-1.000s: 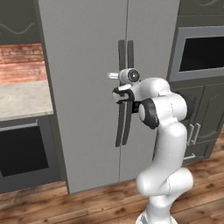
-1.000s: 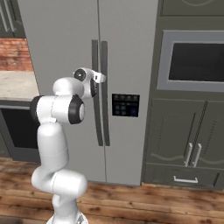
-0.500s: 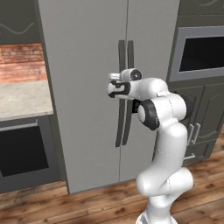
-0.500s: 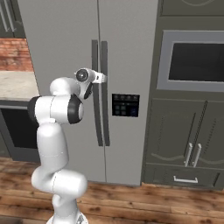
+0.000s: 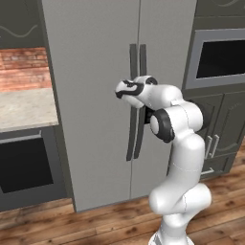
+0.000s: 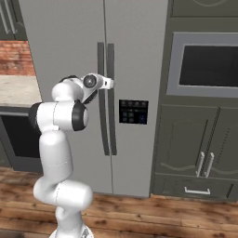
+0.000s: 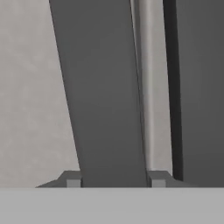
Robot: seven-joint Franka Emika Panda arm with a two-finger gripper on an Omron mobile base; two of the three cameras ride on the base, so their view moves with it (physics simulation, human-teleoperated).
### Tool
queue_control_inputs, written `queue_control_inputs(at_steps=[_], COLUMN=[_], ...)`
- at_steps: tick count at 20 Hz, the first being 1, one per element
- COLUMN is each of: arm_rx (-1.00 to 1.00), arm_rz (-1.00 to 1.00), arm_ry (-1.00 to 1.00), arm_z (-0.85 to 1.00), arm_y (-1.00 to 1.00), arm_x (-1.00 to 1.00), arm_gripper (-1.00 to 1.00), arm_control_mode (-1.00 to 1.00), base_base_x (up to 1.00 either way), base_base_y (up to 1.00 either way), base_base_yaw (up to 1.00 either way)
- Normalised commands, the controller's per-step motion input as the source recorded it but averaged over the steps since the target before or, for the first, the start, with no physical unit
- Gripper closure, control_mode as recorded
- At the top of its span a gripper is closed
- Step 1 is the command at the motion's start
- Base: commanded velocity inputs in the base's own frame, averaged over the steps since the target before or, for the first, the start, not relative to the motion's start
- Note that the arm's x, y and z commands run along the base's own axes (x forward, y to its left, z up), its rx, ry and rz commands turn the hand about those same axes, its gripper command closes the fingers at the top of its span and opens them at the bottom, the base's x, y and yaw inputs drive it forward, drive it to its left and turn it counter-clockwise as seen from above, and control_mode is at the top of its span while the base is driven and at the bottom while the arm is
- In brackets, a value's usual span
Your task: Retrieve the chicken drumstick from the fridge and place it on the saucepan with marinade on the stove.
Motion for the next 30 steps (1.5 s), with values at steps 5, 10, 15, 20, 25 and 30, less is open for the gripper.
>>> queue_control_inputs(at_steps=[5, 10, 15, 20, 25, 30], arm_rx=[0.0, 0.0, 0.0, 0.0, 0.0, 0.0], arm_rz=[0.0, -0.01, -0.05, -0.06, -0.05, -0.01], arm_ry=[0.0, 0.0, 0.02, 0.0, 0.0, 0.07], arm_z=[0.0, 0.0, 0.0, 0.0, 0.0, 0.0], arm_y=[0.0, 0.0, 0.0, 0.0, 0.0, 0.02], arm_x=[0.0, -0.05, -0.43, -0.45, -0.4, -0.34], arm_gripper=[1.0, 1.0, 1.0, 1.0, 1.0, 1.0], arm_control_mode=[-1.0, -1.0, -1.0, -1.0, -1.0, -1.0], base_base_x=[0.0, 0.0, 0.0, 0.0, 0.0, 0.0], base_base_y=[0.0, 0.0, 0.0, 0.0, 0.0, 0.0], base_base_yaw=[0.0, 0.0, 0.0, 0.0, 0.0, 0.0])
